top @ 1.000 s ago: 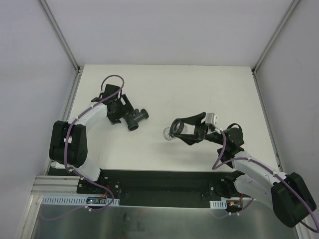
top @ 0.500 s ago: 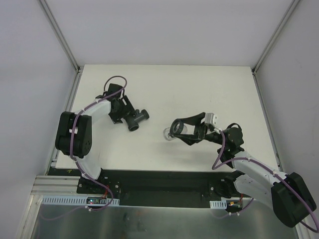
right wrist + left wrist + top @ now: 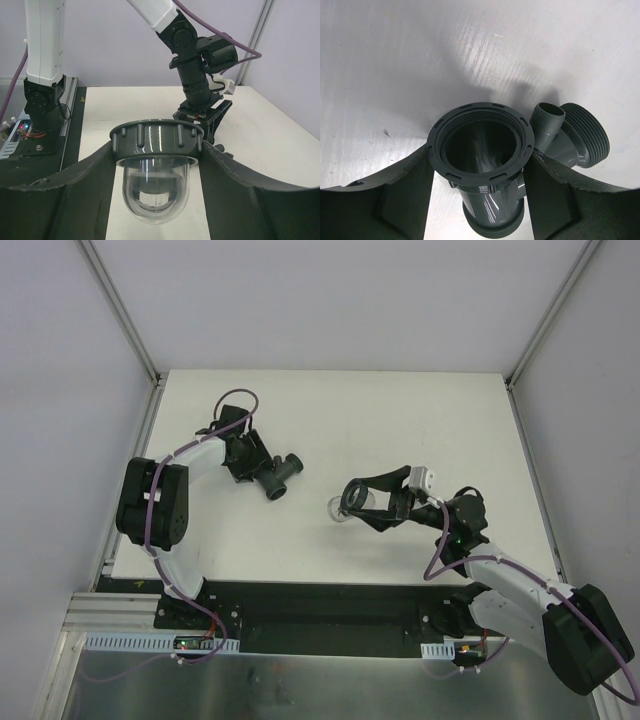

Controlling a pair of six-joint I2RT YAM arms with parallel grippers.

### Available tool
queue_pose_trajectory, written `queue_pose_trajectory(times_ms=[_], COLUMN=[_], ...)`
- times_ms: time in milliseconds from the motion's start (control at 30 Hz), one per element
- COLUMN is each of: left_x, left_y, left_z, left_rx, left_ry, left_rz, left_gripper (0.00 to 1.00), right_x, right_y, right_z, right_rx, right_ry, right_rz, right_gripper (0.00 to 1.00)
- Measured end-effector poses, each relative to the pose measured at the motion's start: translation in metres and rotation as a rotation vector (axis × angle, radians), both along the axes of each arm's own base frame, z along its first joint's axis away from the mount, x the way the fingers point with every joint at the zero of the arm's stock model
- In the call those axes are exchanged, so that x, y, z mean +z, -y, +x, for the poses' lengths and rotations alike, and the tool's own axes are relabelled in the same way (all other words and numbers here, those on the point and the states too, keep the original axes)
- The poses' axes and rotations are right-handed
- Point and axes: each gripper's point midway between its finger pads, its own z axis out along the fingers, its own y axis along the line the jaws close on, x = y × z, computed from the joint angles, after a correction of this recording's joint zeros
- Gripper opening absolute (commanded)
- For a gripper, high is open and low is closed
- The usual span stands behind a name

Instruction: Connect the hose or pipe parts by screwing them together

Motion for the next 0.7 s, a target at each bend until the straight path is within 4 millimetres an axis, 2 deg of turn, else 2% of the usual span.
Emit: queue_pose_trajectory(times_ms=[100,167,333,467,567,700], left_x=[0.0,0.001,0.004,0.012,0.032,0.076], left_y=[0.0,0.001,0.005,0.01,0.013,0.015], left_z=[0.001,0.001,-0.003,-0.015,-0.025,-0.034], left_rx=[-0.015,-0.03,-0.116,-0.219,-0.303,-0.406], left_ry=[0.006,0.008,0.014,0.013,0.052,0.171], left_rz=[0.004,0.004,-0.004,-0.018,-0.033,-0.035], left_gripper=[0.08,0.0,0.0,0.0,0.0,0.0], right_x=[-0.002,-0.004,-0.009,-0.019,-0.029,-0.034], right_y=[0.0,0.0,-0.001,0.0,-0.001,-0.002], right_z=[0.001,0.002,0.003,0.009,0.017,0.026], right_rx=[-0.002,-0.005,-0.012,-0.035,-0.06,-0.078], right_ry=[-0.005,-0.012,-0.026,-0.019,-0.009,0.019], right_rz=[-0.006,-0.009,-0.024,-0.071,-0.13,-0.181], right_gripper=[0.22,0.22,0.22,0.21,0.2,0.19])
